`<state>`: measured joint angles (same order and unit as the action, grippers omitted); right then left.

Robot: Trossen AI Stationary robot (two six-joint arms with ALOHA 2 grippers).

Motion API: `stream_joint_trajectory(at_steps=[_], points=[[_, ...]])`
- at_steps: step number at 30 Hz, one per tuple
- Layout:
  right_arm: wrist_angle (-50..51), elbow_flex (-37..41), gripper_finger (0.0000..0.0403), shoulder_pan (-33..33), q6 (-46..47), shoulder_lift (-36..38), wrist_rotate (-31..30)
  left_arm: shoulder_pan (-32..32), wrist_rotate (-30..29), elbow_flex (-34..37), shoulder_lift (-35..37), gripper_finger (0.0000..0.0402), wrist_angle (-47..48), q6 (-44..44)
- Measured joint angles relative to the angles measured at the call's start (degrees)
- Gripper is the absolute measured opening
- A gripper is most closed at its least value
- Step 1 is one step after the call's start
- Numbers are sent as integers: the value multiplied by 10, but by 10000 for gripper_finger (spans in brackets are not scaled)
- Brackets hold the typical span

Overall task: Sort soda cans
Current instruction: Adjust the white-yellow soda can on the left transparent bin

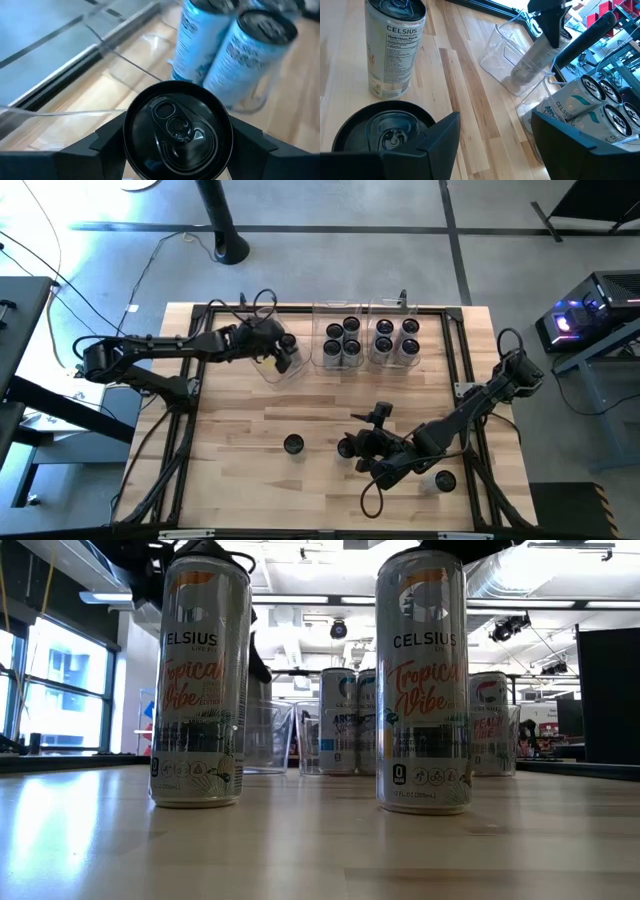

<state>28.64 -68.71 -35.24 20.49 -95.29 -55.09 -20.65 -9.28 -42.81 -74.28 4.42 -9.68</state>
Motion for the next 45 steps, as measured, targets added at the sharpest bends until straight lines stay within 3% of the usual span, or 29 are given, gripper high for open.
stream_joint_trajectory(at_steps=[10,18,24,33,45], points=[[0,0,238,0,0,0,0,45,-118,0,-3,249,-18,-133],[-1,0,238,0,0,0,0,58,-153,0,-38,249,-24,-193],[0,0,238,0,-2,0,0,58,-156,-1,-42,254,-26,-201],[-2,0,238,0,0,0,0,57,-135,-1,-43,297,-32,-203],[-2,0,238,0,0,0,0,56,-86,-1,-43,311,-42,-182]])
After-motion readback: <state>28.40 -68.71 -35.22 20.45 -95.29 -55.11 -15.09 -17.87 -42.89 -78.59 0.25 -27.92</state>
